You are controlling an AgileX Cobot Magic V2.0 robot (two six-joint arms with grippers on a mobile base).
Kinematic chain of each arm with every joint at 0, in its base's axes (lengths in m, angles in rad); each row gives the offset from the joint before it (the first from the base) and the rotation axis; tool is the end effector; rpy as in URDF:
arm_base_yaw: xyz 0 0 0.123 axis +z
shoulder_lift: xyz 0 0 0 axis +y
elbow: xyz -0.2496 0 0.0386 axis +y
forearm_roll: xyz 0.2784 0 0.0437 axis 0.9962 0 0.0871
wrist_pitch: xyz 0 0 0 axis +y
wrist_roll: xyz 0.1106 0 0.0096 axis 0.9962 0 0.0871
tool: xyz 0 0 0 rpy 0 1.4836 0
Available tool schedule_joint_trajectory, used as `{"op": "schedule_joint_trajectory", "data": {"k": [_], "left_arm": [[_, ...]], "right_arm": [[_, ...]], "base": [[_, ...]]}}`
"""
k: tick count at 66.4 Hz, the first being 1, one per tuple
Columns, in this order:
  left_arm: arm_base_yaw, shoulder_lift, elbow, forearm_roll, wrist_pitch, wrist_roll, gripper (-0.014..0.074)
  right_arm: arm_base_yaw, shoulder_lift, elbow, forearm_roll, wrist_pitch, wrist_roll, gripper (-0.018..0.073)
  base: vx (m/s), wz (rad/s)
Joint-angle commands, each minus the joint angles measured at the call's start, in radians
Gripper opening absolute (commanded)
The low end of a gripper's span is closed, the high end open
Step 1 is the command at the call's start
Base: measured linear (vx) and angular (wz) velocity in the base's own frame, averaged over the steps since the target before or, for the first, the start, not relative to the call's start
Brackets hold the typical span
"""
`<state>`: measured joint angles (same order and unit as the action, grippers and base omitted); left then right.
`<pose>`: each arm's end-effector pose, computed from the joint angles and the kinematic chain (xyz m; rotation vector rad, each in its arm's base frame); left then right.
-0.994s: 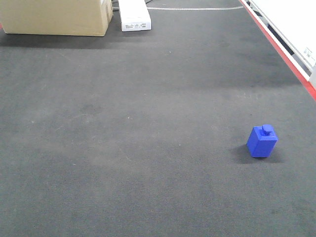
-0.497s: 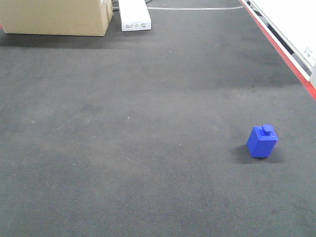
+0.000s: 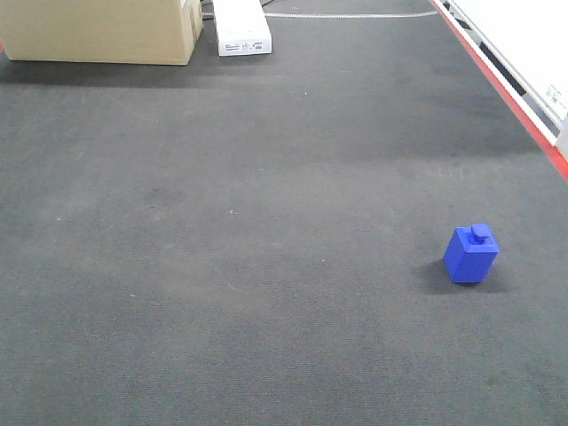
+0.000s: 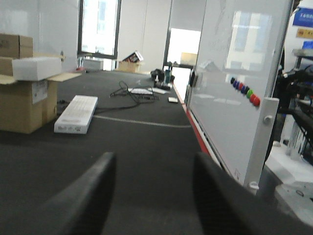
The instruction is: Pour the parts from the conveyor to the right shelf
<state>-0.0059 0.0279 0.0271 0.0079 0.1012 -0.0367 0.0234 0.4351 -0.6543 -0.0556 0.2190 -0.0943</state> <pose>0.1427 -0.0008 0.1892 -0.0194 1.6397 -0.0259 0.1627 0.0025 0.3761 -0.1177 1.4794 -0.1103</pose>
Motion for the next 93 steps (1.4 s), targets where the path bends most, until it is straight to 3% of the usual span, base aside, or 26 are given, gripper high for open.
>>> {"op": "schedule_joint_trajectory", "data": {"k": [1,6,20,26,48,69,93], "left_arm": [[0.003,0.018,-0.02,-0.008,-0.079,-0.008,-0.0006],[0.003,0.018,-0.02,-0.008,-0.079,-0.008,-0.0006],[0.003,0.018,-0.02,-0.008,-0.079,-0.008,-0.0006],[0.003,0.018,-0.02,-0.008,-0.079,-0.008,-0.0006],[0.003,0.018,-0.02,-0.008,-0.079,-0.008,-0.0006],[0.003,0.018,-0.02,-0.008,-0.079,-0.008,-0.0006],[0.003,0.018,-0.02,-0.008,-0.079,-0.008,-0.0006]], "right_arm": [[-0.005,0.072,-0.035,0.003,-0.061,0.0,0.059],[-0.005,0.118,-0.034,0.001,-0.074,-0.001,0.0727],[-0.005,0.217,-0.052,0.033,-0.079,0.025,0.0715],[-0.005,0.271,-0.114,0.074,0.04,0.052,0.0706],[-0.005,0.683,-0.493,0.056,0.603,0.044,0.0686],[-0.007,1.058,-0.829,0.056,1.038,-0.028,0.0611],[-0.007,1.254,-0.914,0.021,1.069,-0.038,0.0584]], "base": [[0.0,0.0],[0.0,0.0],[0.0,0.0],[0.0,0.0],[0.0,0.0],[0.0,0.0],[0.0,0.0]]}}
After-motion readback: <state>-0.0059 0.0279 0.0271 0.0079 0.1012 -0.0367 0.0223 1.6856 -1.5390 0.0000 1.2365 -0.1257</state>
